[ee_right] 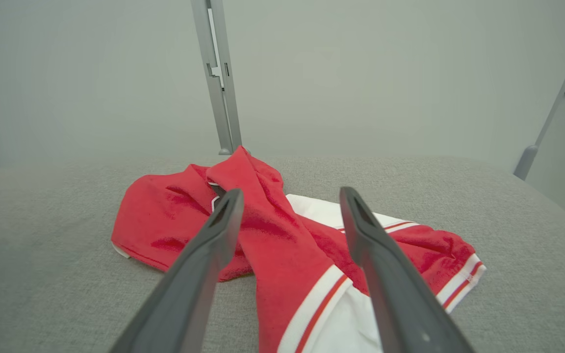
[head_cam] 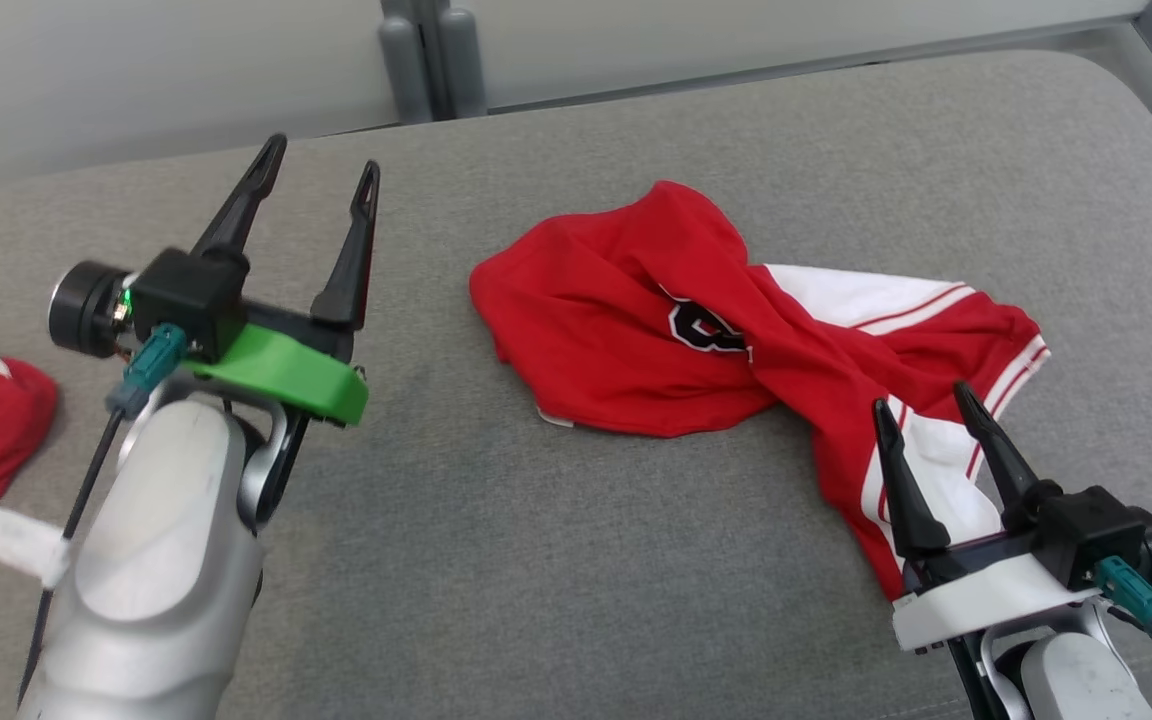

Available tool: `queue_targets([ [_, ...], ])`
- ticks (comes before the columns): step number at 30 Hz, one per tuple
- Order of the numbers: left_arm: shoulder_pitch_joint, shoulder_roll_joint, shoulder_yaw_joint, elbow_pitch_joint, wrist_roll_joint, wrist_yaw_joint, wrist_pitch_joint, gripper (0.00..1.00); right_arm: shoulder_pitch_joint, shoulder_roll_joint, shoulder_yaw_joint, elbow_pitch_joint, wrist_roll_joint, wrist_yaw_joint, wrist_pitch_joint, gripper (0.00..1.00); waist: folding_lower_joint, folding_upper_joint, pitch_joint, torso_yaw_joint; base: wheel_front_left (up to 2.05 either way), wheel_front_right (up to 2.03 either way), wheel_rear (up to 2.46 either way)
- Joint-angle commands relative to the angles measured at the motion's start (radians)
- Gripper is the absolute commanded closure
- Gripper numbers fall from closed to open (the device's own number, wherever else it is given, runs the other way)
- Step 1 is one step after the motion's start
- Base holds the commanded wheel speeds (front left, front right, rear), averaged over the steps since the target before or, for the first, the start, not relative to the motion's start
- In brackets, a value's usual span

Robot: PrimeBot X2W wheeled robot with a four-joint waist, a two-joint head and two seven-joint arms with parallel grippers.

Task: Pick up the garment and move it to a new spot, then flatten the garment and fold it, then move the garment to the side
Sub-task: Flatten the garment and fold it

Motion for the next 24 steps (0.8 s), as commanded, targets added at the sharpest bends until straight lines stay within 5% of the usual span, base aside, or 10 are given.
queue_targets([
  [1, -0.049, 0.011, -0.027, 0.036, -0.012, -0.003, 0.001, 0.0, -0.022, 0.004, -0.001, -0.008, -0.005, -0.002, -0.003, 0.0, 0.0, 0.0, 0.074, -0.078, 0.0, 0.0, 0.0],
  [11, -0.267, 0.035, -0.225, 0.332, -0.141, -0.002, 0.063, 0.0, -0.061, 0.036, -0.014, -0.014, -0.005, -0.002, -0.003, 0.0, 0.0, 0.0, 0.153, -0.198, 0.0, 0.0, 0.0],
  [24, -0.339, 0.064, -0.417, 0.624, -0.305, -0.002, 0.179, 0.0, -0.095, 0.053, -0.014, -0.02, -0.004, -0.002, -0.003, 0.0, 0.0, 0.0, 0.201, -0.258, 0.0, 0.0, 0.0],
])
